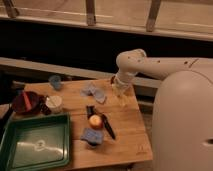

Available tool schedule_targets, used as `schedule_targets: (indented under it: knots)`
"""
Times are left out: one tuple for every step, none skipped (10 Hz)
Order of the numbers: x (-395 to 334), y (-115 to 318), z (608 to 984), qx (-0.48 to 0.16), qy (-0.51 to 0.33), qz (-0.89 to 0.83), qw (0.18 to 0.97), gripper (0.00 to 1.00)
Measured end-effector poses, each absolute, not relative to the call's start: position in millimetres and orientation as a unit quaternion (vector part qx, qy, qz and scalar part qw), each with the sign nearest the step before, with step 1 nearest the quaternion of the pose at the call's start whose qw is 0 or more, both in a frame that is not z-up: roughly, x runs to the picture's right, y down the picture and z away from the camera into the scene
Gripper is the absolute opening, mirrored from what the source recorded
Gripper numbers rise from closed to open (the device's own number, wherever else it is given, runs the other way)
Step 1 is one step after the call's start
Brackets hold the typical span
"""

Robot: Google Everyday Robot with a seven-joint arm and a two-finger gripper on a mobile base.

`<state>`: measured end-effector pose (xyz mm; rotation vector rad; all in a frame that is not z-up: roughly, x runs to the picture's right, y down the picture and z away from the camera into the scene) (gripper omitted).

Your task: Place banana in table surface

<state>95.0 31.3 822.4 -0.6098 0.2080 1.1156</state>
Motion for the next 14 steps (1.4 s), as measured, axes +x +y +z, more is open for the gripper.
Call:
schedule_targets:
  knots:
    - [95.8, 43.1, 834.7, -0.293, 0.105, 0.519, 0.796, 0.0]
    - [94.6, 54.8, 848.2, -0.302, 0.113, 0.518, 0.792, 0.0]
    - [92.8, 67.4, 861.1, -0.314, 0.124, 0.514, 0.789, 0.0]
    - [90.9, 78.4, 870.7, -0.324, 0.134, 0.509, 0.786, 0.0]
    - [86.6, 90.7, 880.5, -0.335, 0.147, 0.501, 0.785, 0.0]
    - [80.6, 103.7, 889.9, -0.348, 0.161, 0.491, 0.782, 0.03]
    - [79.8, 111.9, 894.4, -0.355, 0.169, 0.488, 0.78, 0.14]
    - [80.2, 113.8, 894.7, -0.358, 0.17, 0.486, 0.779, 0.21]
    - [79.4, 114.2, 892.9, -0.362, 0.17, 0.485, 0.778, 0.3]
    - [79.3, 112.5, 889.8, -0.364, 0.167, 0.486, 0.777, 0.39]
    - [80.1, 112.1, 889.7, -0.363, 0.167, 0.486, 0.777, 0.4]
    - [80.7, 112.7, 889.7, -0.363, 0.168, 0.486, 0.777, 0.4]
    - [80.1, 112.4, 889.7, -0.363, 0.168, 0.486, 0.777, 0.4]
    - [78.9, 112.6, 889.8, -0.364, 0.167, 0.485, 0.777, 0.4]
